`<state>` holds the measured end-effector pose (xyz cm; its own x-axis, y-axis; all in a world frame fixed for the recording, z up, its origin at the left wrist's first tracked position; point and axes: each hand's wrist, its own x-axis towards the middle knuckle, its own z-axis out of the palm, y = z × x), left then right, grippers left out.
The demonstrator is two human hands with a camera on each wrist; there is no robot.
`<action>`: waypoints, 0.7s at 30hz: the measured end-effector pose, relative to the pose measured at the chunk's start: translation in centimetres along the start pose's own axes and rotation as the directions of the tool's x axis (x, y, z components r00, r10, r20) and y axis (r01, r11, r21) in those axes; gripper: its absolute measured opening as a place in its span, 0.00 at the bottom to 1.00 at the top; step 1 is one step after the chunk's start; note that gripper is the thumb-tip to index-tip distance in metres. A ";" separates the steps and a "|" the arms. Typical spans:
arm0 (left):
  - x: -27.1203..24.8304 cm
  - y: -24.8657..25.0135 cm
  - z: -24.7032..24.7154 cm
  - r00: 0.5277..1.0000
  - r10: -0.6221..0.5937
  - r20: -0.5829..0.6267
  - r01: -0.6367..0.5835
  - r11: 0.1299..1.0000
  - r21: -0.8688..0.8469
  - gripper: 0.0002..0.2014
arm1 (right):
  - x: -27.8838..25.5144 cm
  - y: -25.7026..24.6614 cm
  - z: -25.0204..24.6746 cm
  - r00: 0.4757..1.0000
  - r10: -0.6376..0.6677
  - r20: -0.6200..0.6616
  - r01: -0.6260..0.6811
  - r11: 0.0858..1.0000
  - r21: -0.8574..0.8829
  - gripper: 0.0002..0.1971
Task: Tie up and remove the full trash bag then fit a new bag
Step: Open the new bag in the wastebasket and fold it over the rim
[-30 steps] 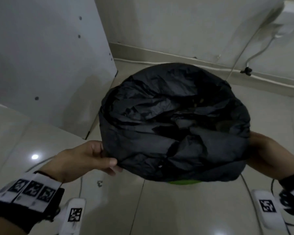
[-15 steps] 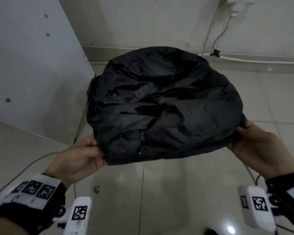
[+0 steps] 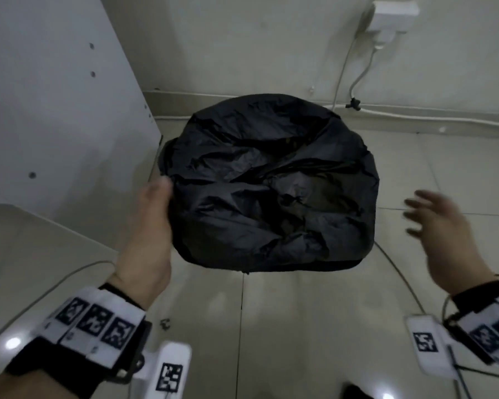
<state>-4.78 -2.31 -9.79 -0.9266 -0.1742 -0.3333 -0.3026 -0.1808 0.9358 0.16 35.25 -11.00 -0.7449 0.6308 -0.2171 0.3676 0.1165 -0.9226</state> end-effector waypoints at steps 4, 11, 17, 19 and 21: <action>-1.6 -1.1 2.1 0.972 -0.094 0.217 0.047 0.976 0.213 0.41 | -1.7 -5.6 -1.4 0.944 -0.317 0.096 0.328 0.934 -0.139 0.14; 0.1 2.1 1.4 0.966 -0.238 0.100 0.223 0.964 0.142 0.39 | -8.0 -7.9 1.3 0.810 -0.462 0.361 0.579 0.728 -0.366 0.11; -2.1 3.0 2.0 0.889 -0.223 0.400 0.099 0.946 0.308 0.41 | -9.1 -12.3 5.8 0.591 -0.221 0.776 0.721 0.576 -0.386 0.11; -2.6 3.1 2.2 0.866 -0.215 0.451 0.074 0.948 0.310 0.42 | -8.0 -9.8 9.3 0.504 0.145 0.851 0.732 0.451 -0.511 0.16; -2.7 2.6 2.1 0.862 -0.216 0.459 0.065 0.944 0.323 0.41 | -6.6 -5.0 12.2 0.499 0.351 0.792 0.717 0.347 -0.605 0.24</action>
<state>-3.52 -0.31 -6.17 -0.8356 0.3328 -0.4371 -0.4185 0.1300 0.8989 -3.53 21.12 -8.81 -0.6840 -0.2523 -0.6845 -0.0699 0.9566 -0.2828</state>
